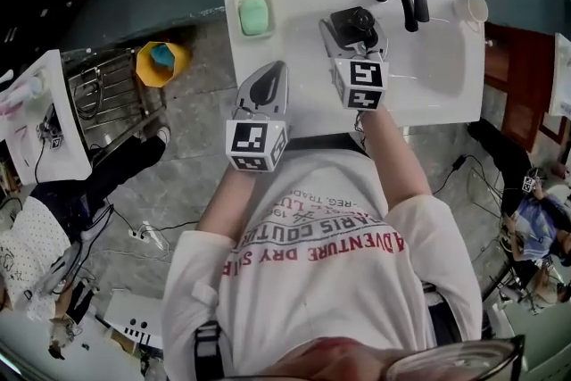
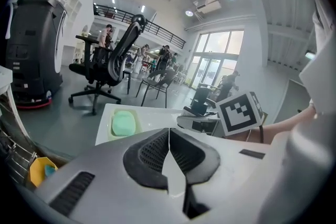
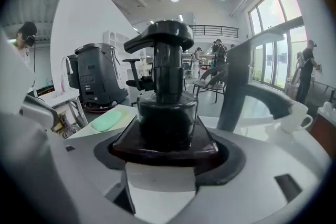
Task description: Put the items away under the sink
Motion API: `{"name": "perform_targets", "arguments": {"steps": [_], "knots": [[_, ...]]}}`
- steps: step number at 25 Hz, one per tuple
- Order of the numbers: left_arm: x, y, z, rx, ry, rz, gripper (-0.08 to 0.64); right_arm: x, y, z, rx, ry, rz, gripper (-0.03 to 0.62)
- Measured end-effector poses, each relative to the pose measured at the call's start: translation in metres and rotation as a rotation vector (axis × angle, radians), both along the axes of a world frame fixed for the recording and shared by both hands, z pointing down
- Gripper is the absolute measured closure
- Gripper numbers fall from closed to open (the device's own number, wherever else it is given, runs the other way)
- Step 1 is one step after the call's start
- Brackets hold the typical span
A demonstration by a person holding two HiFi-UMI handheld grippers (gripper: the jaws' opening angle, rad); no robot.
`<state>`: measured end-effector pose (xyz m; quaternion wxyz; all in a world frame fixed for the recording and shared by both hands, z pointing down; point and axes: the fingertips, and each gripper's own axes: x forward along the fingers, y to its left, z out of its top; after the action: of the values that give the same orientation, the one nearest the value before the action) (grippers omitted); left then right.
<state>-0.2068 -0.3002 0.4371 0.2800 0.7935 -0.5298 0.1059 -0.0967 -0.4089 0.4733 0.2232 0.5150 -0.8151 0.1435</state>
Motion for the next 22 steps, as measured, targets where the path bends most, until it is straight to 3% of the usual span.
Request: {"name": "perform_targets", "arguments": {"steps": [4,10,15,22], "knots": [[0.014,0.023,-0.002,0.01,0.011,0.049,0.533,0.013,0.04,-0.015,0.01,-0.011,0.01,0.213],[0.041,0.059,-0.019,0.07,0.026,0.047,0.532,0.04,0.103,-0.028,-0.001,-0.046,-0.008,0.213],[0.073,0.104,-0.03,0.106,0.007,-0.001,0.532,0.067,0.164,-0.034,0.0,-0.069,-0.084,0.213],[0.128,0.223,-0.021,0.096,0.005,-0.116,0.532,0.125,0.269,-0.03,0.002,-0.076,-0.157,0.213]]}}
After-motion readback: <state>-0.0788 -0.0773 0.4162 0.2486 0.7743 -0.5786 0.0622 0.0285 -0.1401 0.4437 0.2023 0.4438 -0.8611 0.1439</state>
